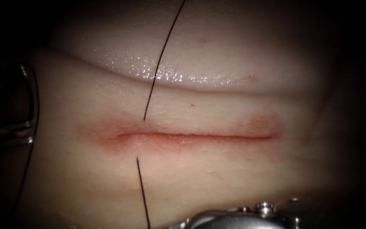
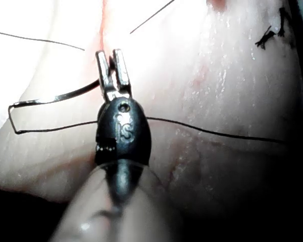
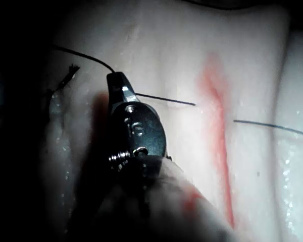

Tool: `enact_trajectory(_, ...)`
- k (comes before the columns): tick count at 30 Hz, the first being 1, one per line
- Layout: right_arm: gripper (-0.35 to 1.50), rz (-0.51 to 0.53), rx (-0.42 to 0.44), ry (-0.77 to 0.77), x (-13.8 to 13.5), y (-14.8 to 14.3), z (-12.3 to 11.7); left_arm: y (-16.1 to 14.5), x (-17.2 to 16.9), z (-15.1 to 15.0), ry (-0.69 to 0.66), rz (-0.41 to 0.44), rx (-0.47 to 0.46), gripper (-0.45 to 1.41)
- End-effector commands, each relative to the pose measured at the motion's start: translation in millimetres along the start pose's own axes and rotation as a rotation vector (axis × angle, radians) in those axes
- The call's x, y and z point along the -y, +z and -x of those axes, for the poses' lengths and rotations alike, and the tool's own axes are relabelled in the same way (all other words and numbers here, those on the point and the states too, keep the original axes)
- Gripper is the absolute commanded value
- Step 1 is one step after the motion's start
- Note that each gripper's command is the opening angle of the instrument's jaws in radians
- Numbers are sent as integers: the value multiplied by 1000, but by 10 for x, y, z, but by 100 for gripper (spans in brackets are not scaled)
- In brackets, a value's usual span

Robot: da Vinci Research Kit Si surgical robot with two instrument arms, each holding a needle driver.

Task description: Wound Closure

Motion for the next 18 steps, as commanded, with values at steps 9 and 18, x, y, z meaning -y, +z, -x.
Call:
enact_trajectory(9, -35, -56, 4, -56, 49, -7, -51, 9, -5, 6, -8, 6, -1, -45)
enact_trajectory(18, 126, 124, -44, 12, -18, -9, -29, 10, -6, 6, -7, 9, 0, -45)
